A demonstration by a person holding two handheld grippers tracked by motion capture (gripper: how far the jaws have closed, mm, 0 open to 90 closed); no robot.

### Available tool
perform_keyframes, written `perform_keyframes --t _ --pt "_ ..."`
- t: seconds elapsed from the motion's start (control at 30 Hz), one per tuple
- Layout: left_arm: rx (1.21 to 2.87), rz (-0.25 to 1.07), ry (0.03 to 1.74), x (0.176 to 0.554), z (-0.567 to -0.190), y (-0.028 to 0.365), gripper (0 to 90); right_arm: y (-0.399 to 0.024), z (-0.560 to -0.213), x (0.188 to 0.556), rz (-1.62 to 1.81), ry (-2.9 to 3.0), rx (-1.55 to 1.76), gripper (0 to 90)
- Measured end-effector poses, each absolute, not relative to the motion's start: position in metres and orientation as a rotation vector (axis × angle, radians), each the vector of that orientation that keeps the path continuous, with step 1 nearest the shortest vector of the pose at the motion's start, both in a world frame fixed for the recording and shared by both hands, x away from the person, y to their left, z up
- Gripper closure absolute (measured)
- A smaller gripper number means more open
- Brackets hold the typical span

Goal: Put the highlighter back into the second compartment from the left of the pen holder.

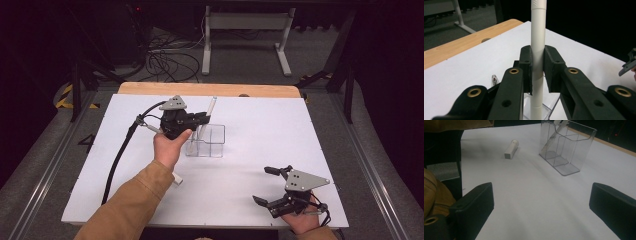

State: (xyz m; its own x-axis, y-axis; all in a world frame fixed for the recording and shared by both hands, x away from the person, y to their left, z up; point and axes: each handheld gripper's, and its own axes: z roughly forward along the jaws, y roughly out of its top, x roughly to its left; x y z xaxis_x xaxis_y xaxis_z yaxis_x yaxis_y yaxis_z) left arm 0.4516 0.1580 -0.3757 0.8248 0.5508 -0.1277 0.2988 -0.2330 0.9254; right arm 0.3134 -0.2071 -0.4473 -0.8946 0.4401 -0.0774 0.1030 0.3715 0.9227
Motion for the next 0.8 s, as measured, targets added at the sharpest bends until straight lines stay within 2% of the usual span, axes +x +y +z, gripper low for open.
perform_keyframes --t 0.07,0.13,0.3,0.57,0.8 --pt "1.841 0.274 0.645 0.450 -0.375 0.158 74.4 -0.207 -0.447 0.313 1.531 2.325 0.478 6.2" --pt "1.834 0.297 0.645 0.448 -0.373 0.158 61.5 -0.207 -0.447 0.313 1.530 2.326 0.479 6.2" --pt "1.836 0.332 0.634 0.439 -0.367 0.164 43.7 -0.207 -0.447 0.313 1.532 2.325 0.479 6.2" --pt "1.831 0.377 0.606 0.425 -0.360 0.175 29.0 -0.207 -0.447 0.313 1.532 2.324 0.483 6.1" --pt "1.821 0.384 0.590 0.413 -0.356 0.185 21.3 -0.206 -0.448 0.314 1.532 2.322 0.484 5.9"
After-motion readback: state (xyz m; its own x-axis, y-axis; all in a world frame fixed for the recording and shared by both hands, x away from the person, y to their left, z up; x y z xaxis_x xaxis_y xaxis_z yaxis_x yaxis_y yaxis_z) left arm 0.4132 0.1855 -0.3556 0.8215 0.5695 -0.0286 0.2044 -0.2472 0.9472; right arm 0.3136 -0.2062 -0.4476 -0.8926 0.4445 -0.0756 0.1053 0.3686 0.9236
